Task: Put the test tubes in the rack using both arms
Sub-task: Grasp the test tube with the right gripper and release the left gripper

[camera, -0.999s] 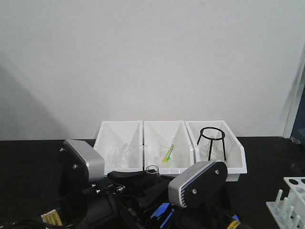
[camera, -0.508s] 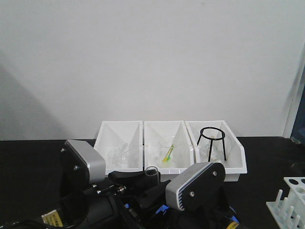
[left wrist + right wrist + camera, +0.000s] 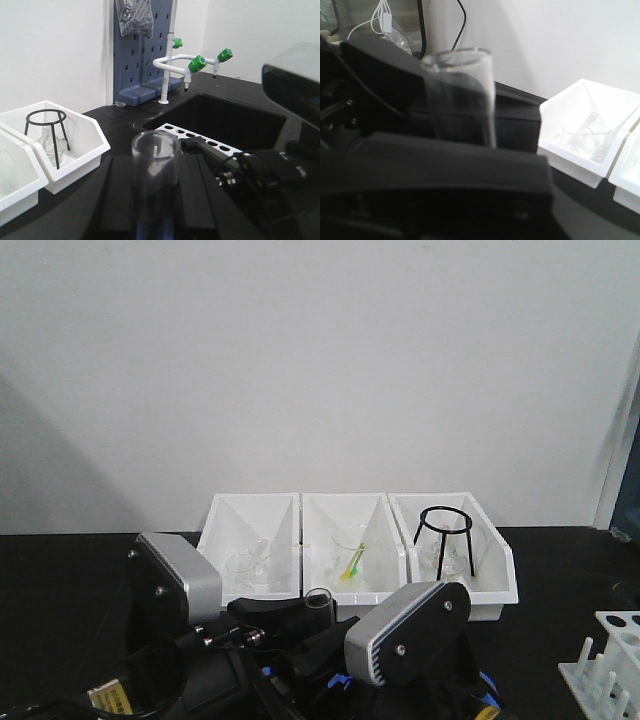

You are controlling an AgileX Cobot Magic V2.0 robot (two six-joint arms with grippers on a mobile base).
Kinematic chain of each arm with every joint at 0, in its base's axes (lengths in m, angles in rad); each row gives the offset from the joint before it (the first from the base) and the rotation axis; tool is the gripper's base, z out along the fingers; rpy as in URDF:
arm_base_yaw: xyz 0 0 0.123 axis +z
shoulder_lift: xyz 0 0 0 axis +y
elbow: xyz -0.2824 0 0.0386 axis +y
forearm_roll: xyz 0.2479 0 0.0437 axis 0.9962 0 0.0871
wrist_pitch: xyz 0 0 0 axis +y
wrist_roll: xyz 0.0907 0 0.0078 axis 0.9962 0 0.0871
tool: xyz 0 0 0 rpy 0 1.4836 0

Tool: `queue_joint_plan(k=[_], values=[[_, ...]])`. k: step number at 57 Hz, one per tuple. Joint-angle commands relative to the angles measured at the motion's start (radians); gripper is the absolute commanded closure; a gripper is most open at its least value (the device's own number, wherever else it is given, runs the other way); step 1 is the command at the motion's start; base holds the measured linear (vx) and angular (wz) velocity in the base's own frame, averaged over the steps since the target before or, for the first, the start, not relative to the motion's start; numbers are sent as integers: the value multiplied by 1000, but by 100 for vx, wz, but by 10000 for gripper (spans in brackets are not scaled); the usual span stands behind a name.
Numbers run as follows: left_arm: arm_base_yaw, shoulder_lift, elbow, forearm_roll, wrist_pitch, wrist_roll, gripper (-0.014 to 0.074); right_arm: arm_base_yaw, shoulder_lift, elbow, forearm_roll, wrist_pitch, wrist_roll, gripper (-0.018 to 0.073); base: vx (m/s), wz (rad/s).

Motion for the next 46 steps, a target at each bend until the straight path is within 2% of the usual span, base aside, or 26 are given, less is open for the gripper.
queue_joint_plan(k=[1,9,17,25,32,40,46], values=[[-4,-25,-32,-16,-80,6,574,-8,-27,-36,13,-101,-5,570,0,0],[-4,-25,-32,-16,-80,6,472,-8,-27,-36,13,-101,-5,570,0,0],[-4,-25,-32,-16,-80,6,295,-8,-27,-36,13,-101,-5,570,0,0],[-4,-25,-32,-18,-80,6,154,-8,-27,-36,13,-101,-5,570,0,0],[-4,-28,-32,-18,-81,6,99,-8,-27,-36,13,-101,-5,570,0,0],[-4,-39,-34,-18,-118,7,97,-8,-27,-36,13,-101,-5,570,0,0],[-1,-56,-69,-18,-118,40,97,-8,-27,-36,14,-99,-5,570,0,0]])
